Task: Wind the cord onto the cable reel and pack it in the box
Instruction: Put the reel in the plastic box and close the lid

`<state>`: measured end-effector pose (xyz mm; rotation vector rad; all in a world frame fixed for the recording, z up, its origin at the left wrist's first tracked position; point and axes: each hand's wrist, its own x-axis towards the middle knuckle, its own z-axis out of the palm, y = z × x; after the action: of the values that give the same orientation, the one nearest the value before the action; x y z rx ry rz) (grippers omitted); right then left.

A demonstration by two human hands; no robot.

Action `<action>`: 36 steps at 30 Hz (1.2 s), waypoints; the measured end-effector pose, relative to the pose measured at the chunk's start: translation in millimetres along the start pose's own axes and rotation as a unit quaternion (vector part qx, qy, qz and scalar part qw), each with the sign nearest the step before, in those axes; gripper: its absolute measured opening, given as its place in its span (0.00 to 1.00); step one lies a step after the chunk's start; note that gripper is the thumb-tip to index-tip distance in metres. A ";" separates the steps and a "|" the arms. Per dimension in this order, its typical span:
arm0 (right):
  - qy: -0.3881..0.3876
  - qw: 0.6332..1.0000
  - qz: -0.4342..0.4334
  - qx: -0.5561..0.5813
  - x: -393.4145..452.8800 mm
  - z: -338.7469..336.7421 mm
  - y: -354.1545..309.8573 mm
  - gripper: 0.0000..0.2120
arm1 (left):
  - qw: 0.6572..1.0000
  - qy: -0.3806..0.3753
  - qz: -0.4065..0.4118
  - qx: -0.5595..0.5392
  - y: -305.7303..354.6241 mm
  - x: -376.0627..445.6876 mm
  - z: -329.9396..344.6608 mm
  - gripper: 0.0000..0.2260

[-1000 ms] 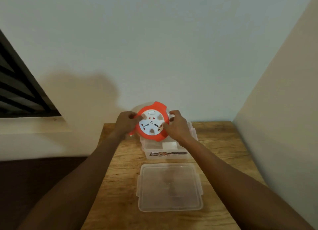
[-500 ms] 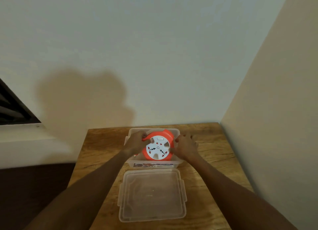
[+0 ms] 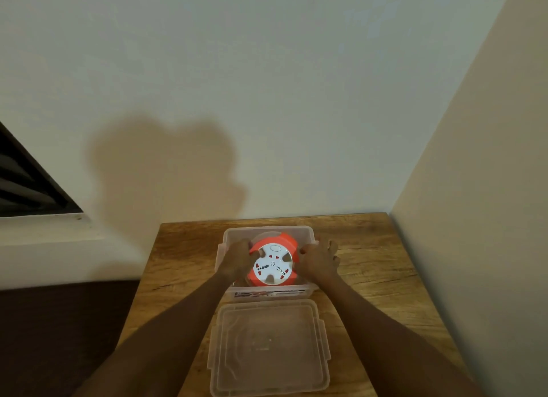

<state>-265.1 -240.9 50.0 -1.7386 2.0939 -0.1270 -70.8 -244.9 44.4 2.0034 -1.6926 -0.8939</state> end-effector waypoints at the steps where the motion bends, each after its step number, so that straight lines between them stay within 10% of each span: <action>1: 0.002 1.000 0.004 0.003 -0.2 0.8 -0.2 0.17 | 1.000 0.001 -0.002 -0.005 0.6 -0.3 0.0 0.08; 11: 0.153 0.968 0.012 0.197 -30.7 -1.6 12.3 0.30 | 0.984 0.140 0.074 -0.083 3.6 -29.4 -8.3 0.17; 15: 0.181 0.843 0.146 0.486 -72.8 -0.4 34.1 0.14 | 0.955 0.278 0.032 -0.102 -23.0 -50.7 -9.5 0.07; 17: 0.143 0.852 0.163 0.477 -89.3 11.6 50.0 0.09 | 0.944 0.289 -0.015 -0.157 -39.7 -61.9 -12.7 0.04; 25: -0.038 0.953 0.109 0.280 -124.2 43.4 82.9 0.07 | 0.983 -0.005 -0.170 -0.062 -103.2 -126.7 -4.6 0.10; 36: -0.090 0.879 0.161 0.439 -149.9 -9.1 112.2 0.09 | 0.962 -0.121 -0.152 -0.193 -66.3 -163.7 -27.4 0.08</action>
<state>-351.4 -74.8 59.7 -0.8132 1.7253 -0.6695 -16.3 -75.4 59.3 1.9654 -1.2063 -1.5010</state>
